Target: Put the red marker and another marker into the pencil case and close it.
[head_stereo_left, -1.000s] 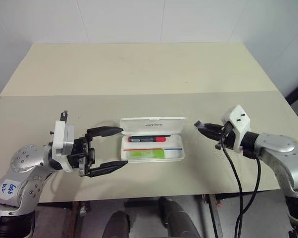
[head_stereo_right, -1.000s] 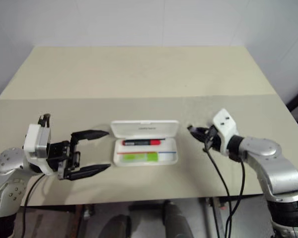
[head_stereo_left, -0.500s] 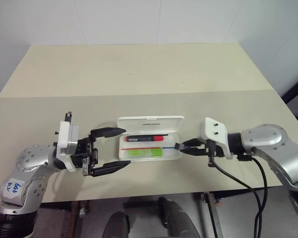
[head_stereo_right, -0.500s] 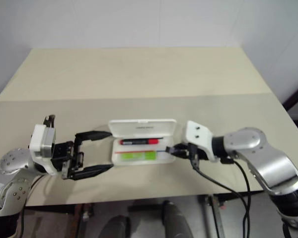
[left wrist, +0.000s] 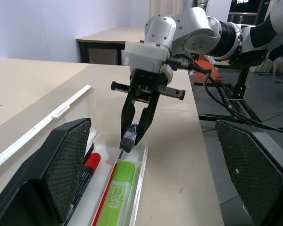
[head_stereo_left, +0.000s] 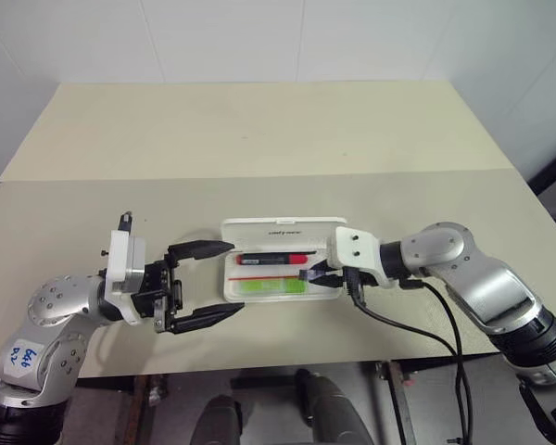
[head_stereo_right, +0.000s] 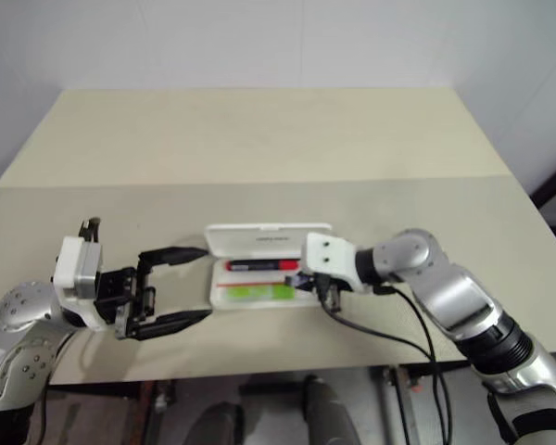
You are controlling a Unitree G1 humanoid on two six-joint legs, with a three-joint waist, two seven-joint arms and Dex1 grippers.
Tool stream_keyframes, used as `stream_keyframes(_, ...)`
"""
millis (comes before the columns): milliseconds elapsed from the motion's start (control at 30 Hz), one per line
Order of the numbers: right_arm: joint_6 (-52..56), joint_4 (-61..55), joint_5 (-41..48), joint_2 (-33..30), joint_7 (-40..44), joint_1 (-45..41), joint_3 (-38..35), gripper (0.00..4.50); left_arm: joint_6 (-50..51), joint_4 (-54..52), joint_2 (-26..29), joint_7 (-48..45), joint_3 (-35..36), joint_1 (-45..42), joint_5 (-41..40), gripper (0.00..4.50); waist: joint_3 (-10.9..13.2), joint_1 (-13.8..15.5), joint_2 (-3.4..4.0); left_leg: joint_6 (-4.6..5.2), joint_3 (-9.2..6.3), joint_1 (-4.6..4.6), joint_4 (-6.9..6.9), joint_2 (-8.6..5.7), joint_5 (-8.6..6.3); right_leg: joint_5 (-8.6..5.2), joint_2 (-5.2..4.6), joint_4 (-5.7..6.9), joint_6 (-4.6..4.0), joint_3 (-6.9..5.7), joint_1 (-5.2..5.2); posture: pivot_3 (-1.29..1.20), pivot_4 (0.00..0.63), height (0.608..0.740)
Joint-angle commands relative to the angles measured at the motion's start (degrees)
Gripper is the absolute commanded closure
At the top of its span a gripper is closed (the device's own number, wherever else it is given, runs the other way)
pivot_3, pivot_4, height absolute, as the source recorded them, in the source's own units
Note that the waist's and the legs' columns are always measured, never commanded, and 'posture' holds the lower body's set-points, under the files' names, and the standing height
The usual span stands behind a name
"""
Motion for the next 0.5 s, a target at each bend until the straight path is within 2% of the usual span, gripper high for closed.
stream_keyframes(33,-1.9,-0.2,-1.2,-0.3,1.6,-1.1,-0.4,4.11,-1.4,-1.4,0.0,0.0,1.4,0.1,-1.2,0.0,0.0,0.0,0.0,0.0,0.0,0.01,0.0,0.0,0.0,0.0,0.0,0.0,0.0,0.0,0.0,0.0,0.15,0.74)
stream_keyframes(200,-2.9,0.7,-2.6,-0.1,2.7,-1.0,-0.5,4.11,-1.6,-1.5,0.0,0.0,1.3,0.3,-1.1,0.0,0.0,-0.2,0.0,0.0,0.04,0.02,0.0,0.0,0.0,0.0,0.01,0.02,0.01,0.05,0.0,0.0,0.15,0.74)
stream_keyframes(500,-2.2,0.3,-2.6,0.5,4.0,-0.8,-1.2,0.95,-2.0,-2.2,-0.4,0.7,0.5,0.7,-0.9,0.0,0.0,-0.1,0.0,0.0,0.06,0.03,0.0,0.0,0.0,0.01,0.01,0.04,0.02,0.08,0.0,0.0,0.15,0.74)
